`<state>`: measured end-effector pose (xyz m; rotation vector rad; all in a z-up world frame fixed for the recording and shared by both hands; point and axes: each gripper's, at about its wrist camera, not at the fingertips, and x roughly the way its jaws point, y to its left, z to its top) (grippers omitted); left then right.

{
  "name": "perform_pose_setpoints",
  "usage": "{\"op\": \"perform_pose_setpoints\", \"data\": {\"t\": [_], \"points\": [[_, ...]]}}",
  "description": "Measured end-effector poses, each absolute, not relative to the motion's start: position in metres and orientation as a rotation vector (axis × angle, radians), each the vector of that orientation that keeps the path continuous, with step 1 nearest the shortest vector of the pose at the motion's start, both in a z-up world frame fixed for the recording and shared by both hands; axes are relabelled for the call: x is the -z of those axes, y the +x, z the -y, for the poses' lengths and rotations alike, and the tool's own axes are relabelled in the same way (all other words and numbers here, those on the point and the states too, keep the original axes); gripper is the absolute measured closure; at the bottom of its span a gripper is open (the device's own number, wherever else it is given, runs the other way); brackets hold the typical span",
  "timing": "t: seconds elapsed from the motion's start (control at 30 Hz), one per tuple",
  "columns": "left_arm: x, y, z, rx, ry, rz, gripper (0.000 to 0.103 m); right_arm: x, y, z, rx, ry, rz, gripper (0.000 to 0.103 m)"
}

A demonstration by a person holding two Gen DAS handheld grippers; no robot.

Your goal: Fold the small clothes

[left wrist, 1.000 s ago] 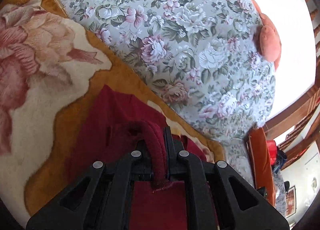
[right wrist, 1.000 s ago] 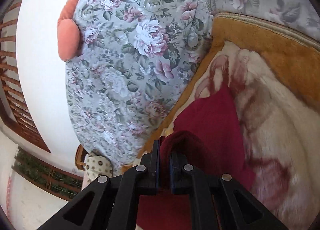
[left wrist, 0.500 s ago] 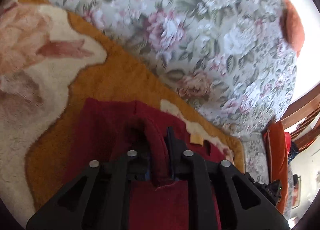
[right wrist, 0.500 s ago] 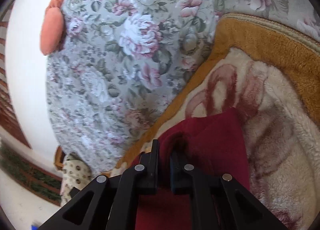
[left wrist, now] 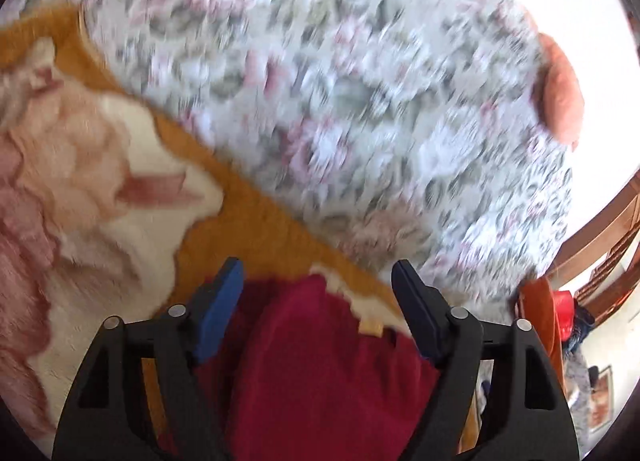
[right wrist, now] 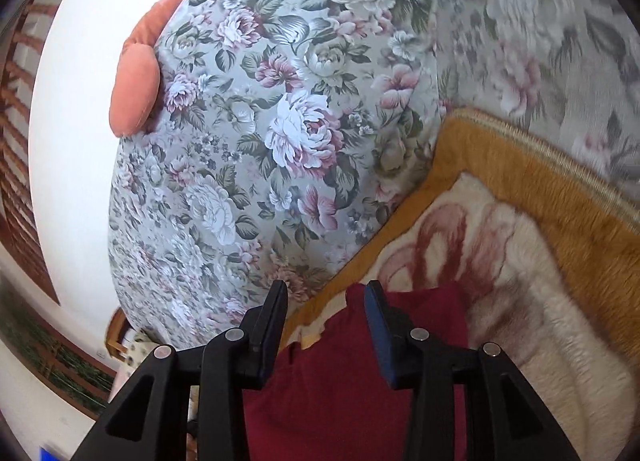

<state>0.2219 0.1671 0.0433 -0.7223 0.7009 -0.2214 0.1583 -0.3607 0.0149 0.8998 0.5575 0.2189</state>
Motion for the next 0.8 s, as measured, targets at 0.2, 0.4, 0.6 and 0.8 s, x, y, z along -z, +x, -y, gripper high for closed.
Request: {"op": "perform_pose_setpoints", "data": {"t": [0.2, 0.4, 0.6, 0.8], "points": [[-0.037, 0.221, -0.101, 0.285, -0.483, -0.72, 0.026, -0.041, 0.176, 0.302, -0.085, 0.375, -0.635, 0.065], [-0.013, 0.253, -0.07, 0.155, -0.273, -0.796, 0.026, -0.022, 0.2, 0.226, -0.182, 0.077, -0.716, 0.065], [0.045, 0.279, -0.1, 0.102, -0.356, -0.953, 0.027, 0.011, 0.236, 0.247, -0.092, 0.081, -0.843, 0.065], [0.046, 0.27, -0.117, 0.126, -0.468, -0.877, 0.026, 0.034, 0.249, 0.262, -0.128, 0.179, -0.939, 0.065]]}}
